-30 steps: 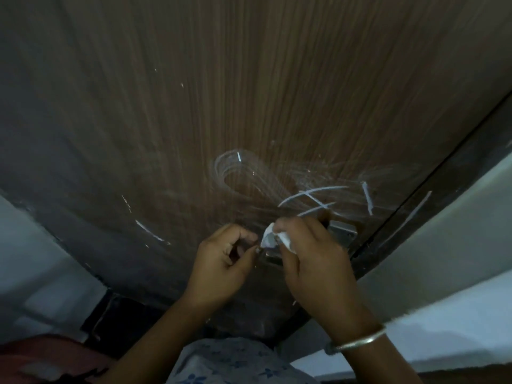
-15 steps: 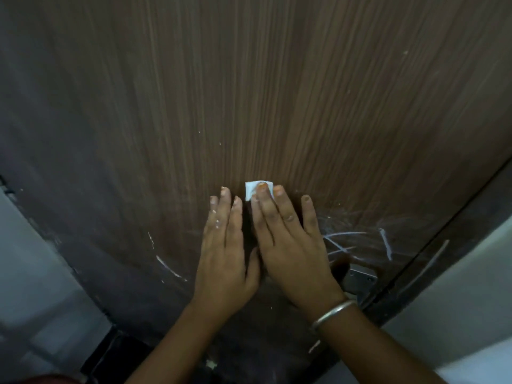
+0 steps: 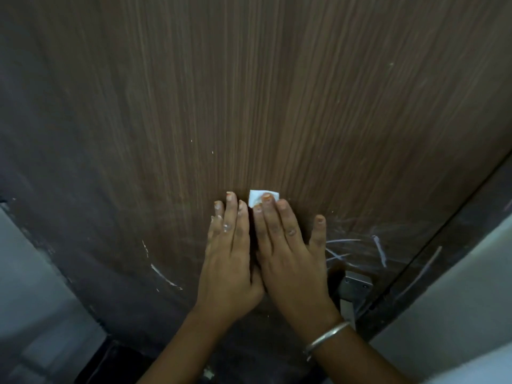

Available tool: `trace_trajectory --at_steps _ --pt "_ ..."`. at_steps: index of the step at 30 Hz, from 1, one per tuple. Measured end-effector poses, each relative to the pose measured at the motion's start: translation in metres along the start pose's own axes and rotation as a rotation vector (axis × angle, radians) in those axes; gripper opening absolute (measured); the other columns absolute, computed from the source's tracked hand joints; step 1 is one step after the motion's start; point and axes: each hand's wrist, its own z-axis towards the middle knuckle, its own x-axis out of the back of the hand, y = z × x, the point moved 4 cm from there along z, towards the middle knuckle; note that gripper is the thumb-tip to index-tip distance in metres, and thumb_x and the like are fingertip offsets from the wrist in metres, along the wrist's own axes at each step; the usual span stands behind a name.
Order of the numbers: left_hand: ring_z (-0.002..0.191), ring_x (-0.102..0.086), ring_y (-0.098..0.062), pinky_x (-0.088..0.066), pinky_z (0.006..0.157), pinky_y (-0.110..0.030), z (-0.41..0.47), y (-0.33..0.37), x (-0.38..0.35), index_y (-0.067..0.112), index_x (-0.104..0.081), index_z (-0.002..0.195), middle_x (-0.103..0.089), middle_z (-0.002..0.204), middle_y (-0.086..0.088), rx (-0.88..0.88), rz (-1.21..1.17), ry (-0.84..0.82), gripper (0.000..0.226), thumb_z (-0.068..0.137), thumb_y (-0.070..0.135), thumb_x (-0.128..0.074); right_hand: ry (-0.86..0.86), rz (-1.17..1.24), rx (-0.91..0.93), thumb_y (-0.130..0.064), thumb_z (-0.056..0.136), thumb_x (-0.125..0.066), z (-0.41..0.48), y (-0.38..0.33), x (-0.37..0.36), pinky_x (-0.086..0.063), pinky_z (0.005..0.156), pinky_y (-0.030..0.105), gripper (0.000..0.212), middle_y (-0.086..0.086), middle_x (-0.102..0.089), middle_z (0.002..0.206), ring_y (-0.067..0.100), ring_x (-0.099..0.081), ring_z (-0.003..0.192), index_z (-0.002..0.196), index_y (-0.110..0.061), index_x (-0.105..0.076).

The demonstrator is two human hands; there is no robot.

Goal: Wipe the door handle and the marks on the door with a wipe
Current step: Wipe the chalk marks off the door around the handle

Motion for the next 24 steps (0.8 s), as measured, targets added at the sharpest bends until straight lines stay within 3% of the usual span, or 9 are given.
trace_trajectory --at_steps 6,10,14,17,20,24 --pt "0.144 0.003 -0.029 -0.017 0.113 -0.054 0.003 0.003 0.003 0.003 -0.005 0.143 -0.001 0.153 -0.014 0.024 0.002 0.034 0.085 0.076 0.003 -0.058 0.006 0.007 0.039 -0.041 0.094 -0.037 0.000 0.000 -0.001 0.008 0.112 0.058 0.071 0.009 0.001 0.156 0.024 0.002 0.145 0.148 -0.005 -0.010" --pt "0.144 0.002 -0.029 -0.016 0.114 -0.051 0.003 0.006 0.005 0.006 -0.005 0.144 0.003 0.155 -0.011 -0.002 0.005 0.033 0.077 0.082 0.021 -0.047 0.062 0.009 -0.116 -0.048 0.091 -0.041 0.010 0.026 0.005 0.011 0.111 0.061 0.079 0.010 0.007 0.158 0.026 0.007 0.145 0.149 -0.009 -0.004" --pt "0.144 0.004 -0.028 -0.015 0.113 -0.052 0.003 0.010 0.000 0.010 -0.003 0.145 0.006 0.155 -0.004 -0.026 0.014 0.007 0.077 0.083 0.027 -0.046 0.048 0.029 -0.245 -0.053 0.084 -0.044 -0.015 0.045 0.005 0.010 0.110 0.062 0.089 0.012 0.011 0.158 0.027 0.008 0.146 0.149 -0.008 -0.004" --pt "0.145 0.004 -0.026 -0.016 0.113 -0.052 0.004 0.016 -0.003 0.013 -0.002 0.145 0.005 0.155 -0.003 -0.054 0.000 -0.020 0.078 0.082 0.026 -0.046 -0.006 0.074 -0.275 -0.051 0.085 -0.044 -0.031 0.039 0.002 0.004 0.108 0.063 0.085 0.012 0.003 0.155 0.030 -0.001 0.145 0.147 -0.005 -0.008" --pt "0.144 0.002 -0.029 -0.015 0.114 -0.054 0.007 0.022 -0.006 0.010 -0.003 0.145 0.000 0.155 -0.011 -0.055 0.000 -0.027 0.076 0.082 0.021 -0.045 0.014 0.071 -0.162 -0.040 0.089 -0.039 -0.019 0.027 0.004 0.005 0.108 0.063 0.072 0.007 -0.001 0.154 0.027 0.001 0.145 0.146 -0.006 -0.010" --pt "0.144 0.003 -0.030 -0.012 0.114 -0.055 0.013 0.029 -0.007 0.010 -0.003 0.145 0.002 0.155 -0.008 -0.061 -0.014 -0.004 0.075 0.083 0.023 -0.045 0.093 0.011 -0.258 -0.051 0.087 -0.046 -0.002 0.056 0.011 0.006 0.108 0.063 0.085 0.011 -0.007 0.155 0.028 -0.001 0.144 0.148 -0.007 -0.005"
